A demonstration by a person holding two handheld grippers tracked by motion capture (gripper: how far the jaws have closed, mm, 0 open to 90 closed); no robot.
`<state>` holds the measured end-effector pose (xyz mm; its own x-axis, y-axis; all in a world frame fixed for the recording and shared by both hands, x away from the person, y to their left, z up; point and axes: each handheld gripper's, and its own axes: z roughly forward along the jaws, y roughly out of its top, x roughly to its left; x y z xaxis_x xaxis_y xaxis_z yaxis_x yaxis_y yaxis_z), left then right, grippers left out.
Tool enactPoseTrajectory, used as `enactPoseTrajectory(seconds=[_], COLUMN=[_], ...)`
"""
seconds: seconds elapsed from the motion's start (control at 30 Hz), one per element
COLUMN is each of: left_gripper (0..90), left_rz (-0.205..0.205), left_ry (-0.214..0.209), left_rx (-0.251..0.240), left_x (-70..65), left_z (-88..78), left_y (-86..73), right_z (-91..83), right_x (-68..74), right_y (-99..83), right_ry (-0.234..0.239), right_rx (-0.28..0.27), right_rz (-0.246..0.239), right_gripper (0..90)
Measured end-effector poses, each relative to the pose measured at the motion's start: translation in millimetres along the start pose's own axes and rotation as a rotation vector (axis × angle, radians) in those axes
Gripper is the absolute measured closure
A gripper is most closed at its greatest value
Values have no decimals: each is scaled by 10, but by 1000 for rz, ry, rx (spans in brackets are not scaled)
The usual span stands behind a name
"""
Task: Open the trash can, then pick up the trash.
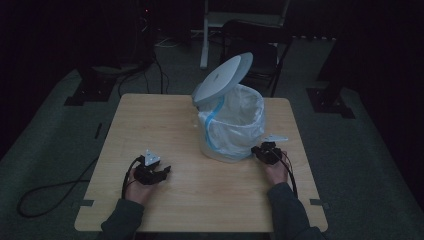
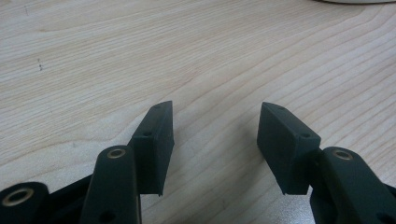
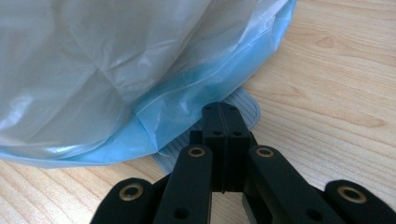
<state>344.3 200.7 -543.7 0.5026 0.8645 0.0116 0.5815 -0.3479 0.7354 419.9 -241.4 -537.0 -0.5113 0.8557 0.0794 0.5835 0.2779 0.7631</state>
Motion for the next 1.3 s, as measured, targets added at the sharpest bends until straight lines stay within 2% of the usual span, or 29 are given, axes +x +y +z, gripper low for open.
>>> enactPoseTrajectory(seconds=[0.27, 0.77, 0.9, 1.0, 1.17, 1.3], left_gripper=[468, 471, 525, 530, 527, 525], left_rz=[0, 0, 9, 33, 71, 75], left_ry=[0, 3, -7, 3, -1, 4], left_rx=[0, 0, 5, 2, -16, -27], left_x=[0, -5, -16, -40, -41, -2], left_z=[2, 1, -4, -15, 27, 85], left_y=[2, 2, 16, 64, 247, 390], right_z=[7, 12, 13, 14, 14, 14], right_x=[-1, 13, 9, 11, 13, 12], right_y=[2, -1, -2, -6, -11, -12], right_ry=[8, 4, 7, 7, 6, 8], right_rx=[-4, -9, -10, -14, -18, -19], right_rz=[10, 0, -1, 1, 2, 4], right_gripper=[900, 900, 900, 900, 900, 900])
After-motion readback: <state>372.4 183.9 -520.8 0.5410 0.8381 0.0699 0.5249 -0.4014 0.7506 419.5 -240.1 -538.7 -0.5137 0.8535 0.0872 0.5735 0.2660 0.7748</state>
